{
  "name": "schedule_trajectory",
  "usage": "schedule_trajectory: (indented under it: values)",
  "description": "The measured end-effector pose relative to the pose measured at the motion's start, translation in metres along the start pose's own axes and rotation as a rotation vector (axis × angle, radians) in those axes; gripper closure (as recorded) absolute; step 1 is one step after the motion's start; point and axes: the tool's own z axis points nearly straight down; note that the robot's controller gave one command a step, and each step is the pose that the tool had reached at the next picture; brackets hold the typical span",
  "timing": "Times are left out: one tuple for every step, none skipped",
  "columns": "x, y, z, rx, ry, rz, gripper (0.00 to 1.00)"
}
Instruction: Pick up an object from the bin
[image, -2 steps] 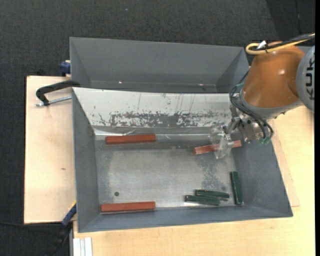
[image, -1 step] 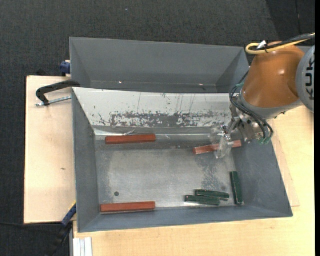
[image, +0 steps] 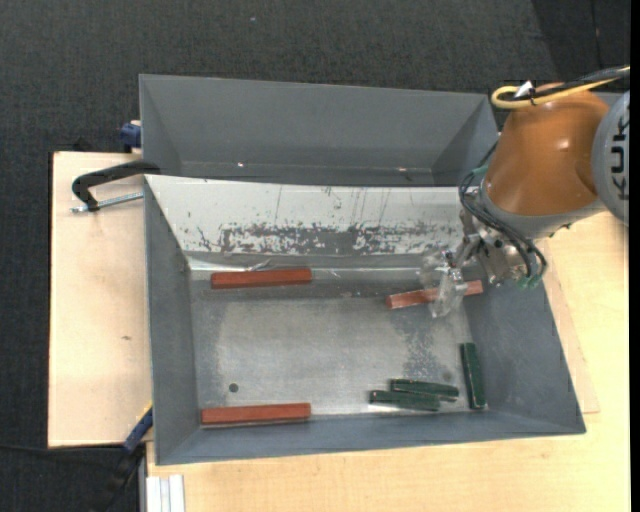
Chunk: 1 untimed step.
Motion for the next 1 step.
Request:
schedule_trajectory:
  values:
    - [0.0000, 0.0000, 0.0000, 0.000, 0.000, 0.000, 1.00]
